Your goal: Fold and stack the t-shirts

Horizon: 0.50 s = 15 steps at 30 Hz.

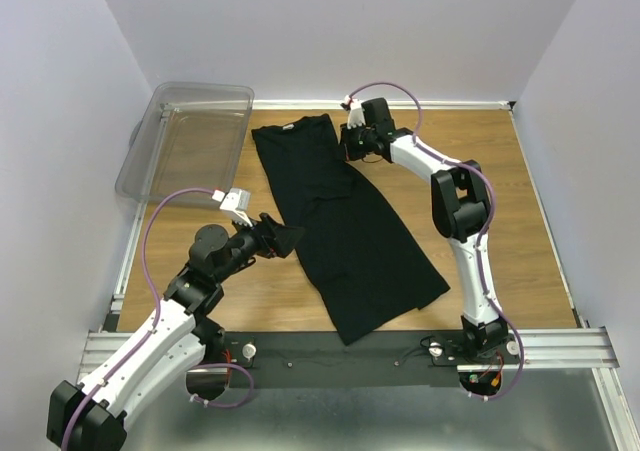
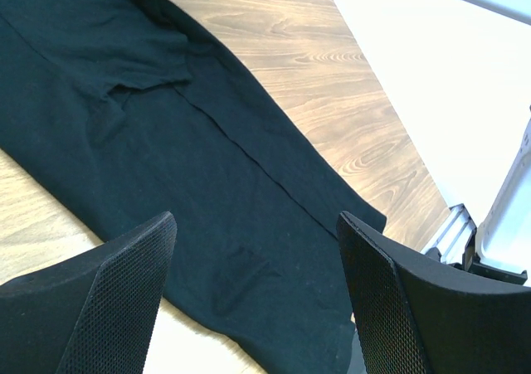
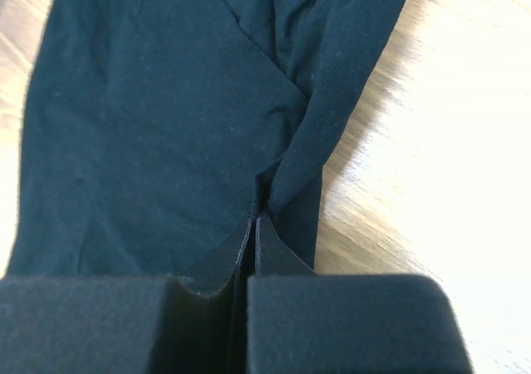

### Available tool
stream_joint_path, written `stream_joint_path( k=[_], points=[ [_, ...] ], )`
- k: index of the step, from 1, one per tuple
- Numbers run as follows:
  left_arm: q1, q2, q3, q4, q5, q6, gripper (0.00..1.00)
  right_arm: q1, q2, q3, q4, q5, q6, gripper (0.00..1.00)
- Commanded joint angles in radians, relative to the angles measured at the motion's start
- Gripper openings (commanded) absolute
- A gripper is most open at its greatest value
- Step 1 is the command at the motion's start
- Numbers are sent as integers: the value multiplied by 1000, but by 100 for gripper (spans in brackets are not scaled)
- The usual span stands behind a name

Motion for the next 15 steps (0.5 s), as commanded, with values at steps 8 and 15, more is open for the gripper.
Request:
stream_joint_path(
  k=[8,15],
  points=[
    [-2,-37,27,-32,-33,21,86,-9,-23,-4,-6,299,-22,7],
    [-2,-48,27,-40,-35,23,86,-50,46,34,-6,286,-51,14]
  ],
)
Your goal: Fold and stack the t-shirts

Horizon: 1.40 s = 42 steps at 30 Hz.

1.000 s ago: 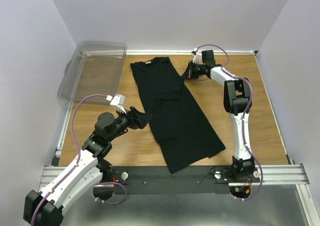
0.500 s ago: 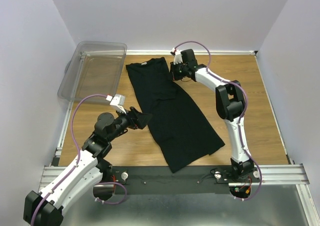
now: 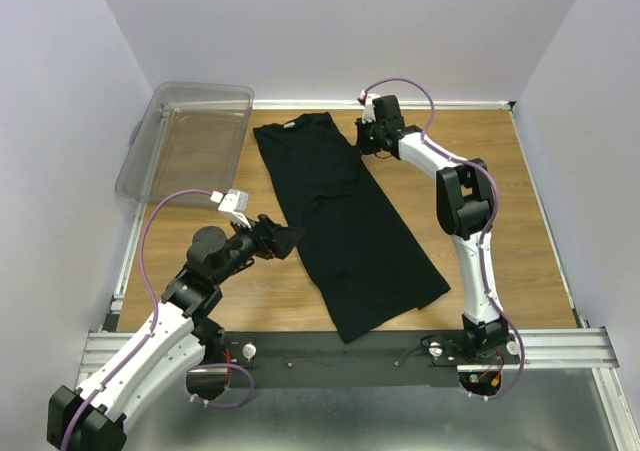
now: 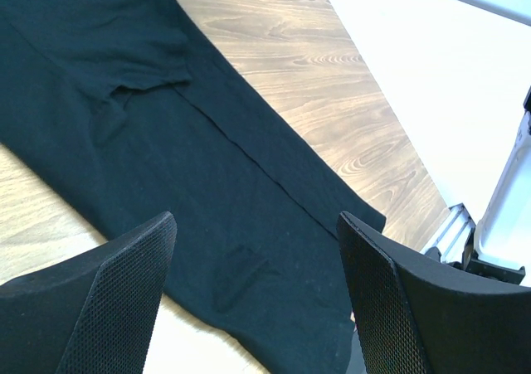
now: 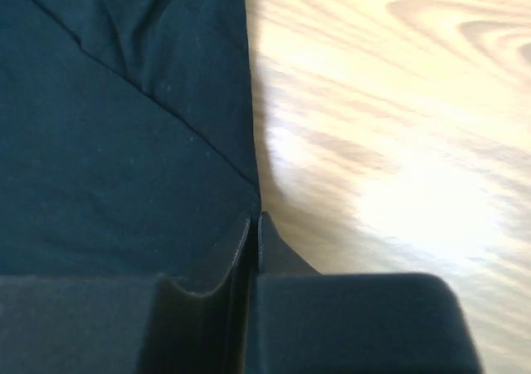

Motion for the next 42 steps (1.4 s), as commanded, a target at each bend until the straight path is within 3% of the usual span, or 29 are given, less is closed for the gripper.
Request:
stream_joint_path(
  k=[1,5,8,10,11,15,24,32,34,35,36,38,42],
  points=[
    [-2,-15,27,-18,-34,15,86,-19,46,31,-5,32,-33,16],
    [-2,-18,25,-23,-35,15,86,-21,58,33,-5,19,-35,21],
    [-2,-21,19,-23,-37,13,86,-22,58,37,-5,22,-36,30],
    [-2,-23,19,-23,-37,12,86,-24,56,37,-5,21,-36,24],
    [-2,-24,18,-23,-37,12,86,-24,55,34,-5,19,-36,13],
    [-2,-26,18,-25,-37,13,86,-25,32,18,-3,-14,-44,1],
    [-2,-30,19,-26,-38,13,86,-18,-65,-18,14,-83,-32,1],
    [-2,-29,22,-26,-40,13,86,74,-86,-62,12,-162,-30,1],
    [-2,-30,21,-26,-38,13,86,112,-66,-62,9,-180,-27,7],
    [-2,-33,19,-26,-40,12,86,128,-60,-58,6,-208,-22,26],
    [-2,-34,19,-28,-40,10,86,149,-51,-49,0,-228,-19,37],
    [-2,-41,19,-32,-40,10,86,163,-36,-36,-23,-287,-12,43],
    [-2,-55,18,-43,-49,12,86,166,-69,-24,-49,-386,-8,44]
  ],
)
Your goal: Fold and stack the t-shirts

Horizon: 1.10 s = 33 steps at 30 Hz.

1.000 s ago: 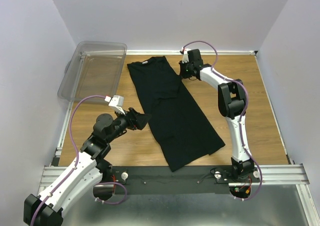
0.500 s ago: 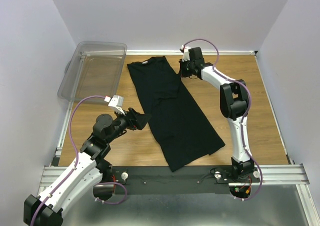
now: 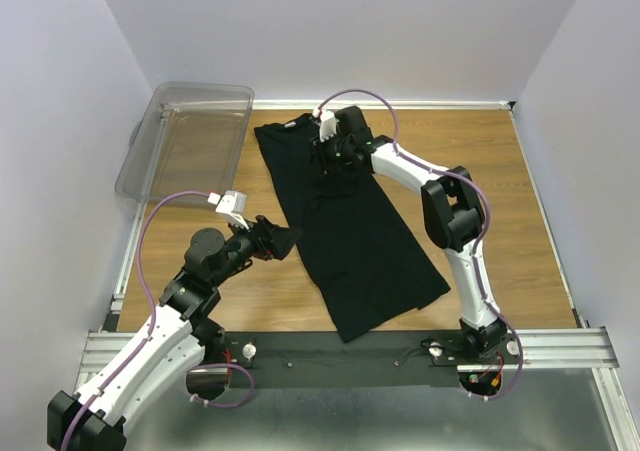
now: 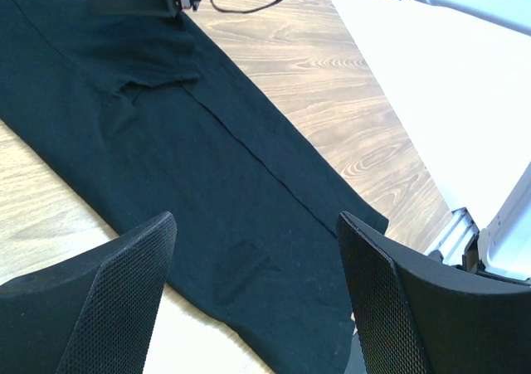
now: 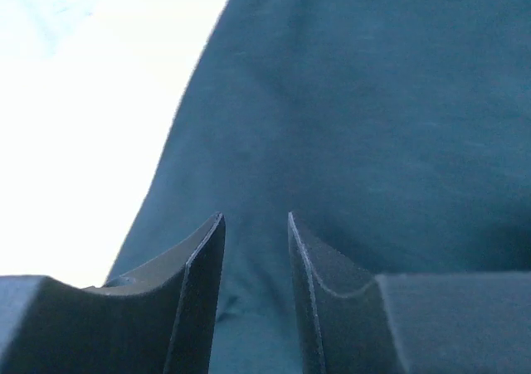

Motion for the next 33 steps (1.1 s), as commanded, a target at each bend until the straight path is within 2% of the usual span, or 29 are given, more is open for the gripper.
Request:
stream_joint_path(
  k=[1,5,8,10,12,15,27,31,32,33],
  points=[
    [-2,-29,18,-14,-36,10,86,-10,-48,8,-48,-112,-25,47],
    [-2,-43,19,-16,-45,18,87,-68,-143,-43,-56,-176,-132,52],
    [-2,-48,24,-16,-46,18,87,-163,-185,-51,-52,-143,-94,50],
    [-2,-46,25,-10,-46,20,87,-235,-144,-12,-52,-103,-29,49],
    [-2,-39,25,-4,-42,21,87,-275,-84,14,-55,-74,2,52],
    [-2,-33,25,-2,-36,18,87,-292,-35,20,-54,-13,42,53],
    [-2,-48,-4,6,-31,3,87,-329,226,192,-54,-120,219,52],
    [-2,-45,-2,6,-30,3,87,-331,243,190,-52,-131,233,47],
    [-2,-45,-2,6,-30,4,87,-331,244,190,-54,-134,234,40],
    [-2,-42,-1,6,-30,6,87,-331,244,189,-54,-144,237,36]
  ],
)
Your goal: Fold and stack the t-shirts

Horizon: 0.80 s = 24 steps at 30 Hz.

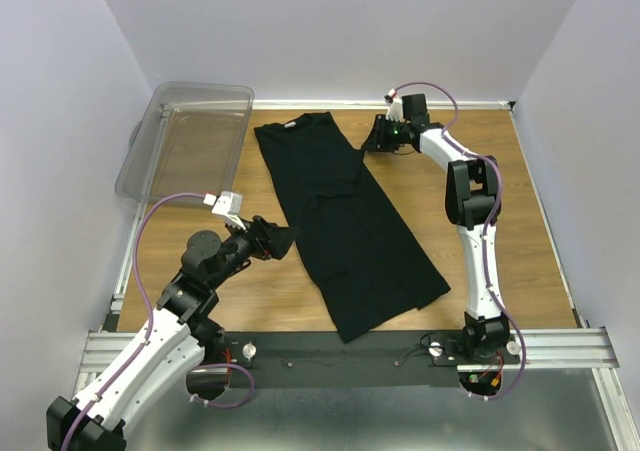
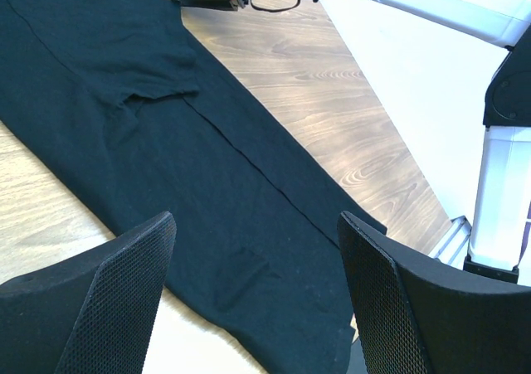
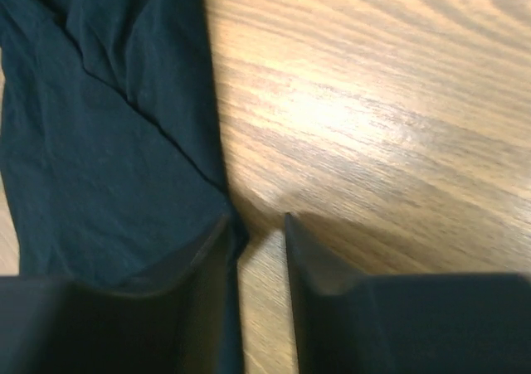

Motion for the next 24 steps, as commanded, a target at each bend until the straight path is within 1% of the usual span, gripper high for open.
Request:
stream_joint_path(
  k=[1,2,5,8,9,11,12,17,20,24],
  points=[
    [-2,-2,0,13,-11,3,87,4,41,13,-25,-43,35,33],
    [-3,1,0,14,-12,4,87,4,39,11,-24,-49,38,28],
    [-2,6,0,16,-9,6,87,4,33,4,-25,-72,46,26],
    [-2,8,0,16,-9,6,87,4,27,2,-24,-86,51,18],
    [-2,8,1,16,-7,6,87,4,22,4,-25,-89,51,12],
    [0,6,1,16,-7,6,87,4,15,5,-24,-89,51,7],
    [-2,1,1,14,-6,6,87,4,7,8,-24,-91,51,0],
    [-2,-6,0,13,-7,3,87,4,-45,8,-22,-92,35,1],
    [-2,-9,1,11,-7,3,87,6,-82,5,-19,-120,38,1],
    [-2,-9,3,11,-10,4,87,29,-123,-24,-16,-129,28,1]
  ],
)
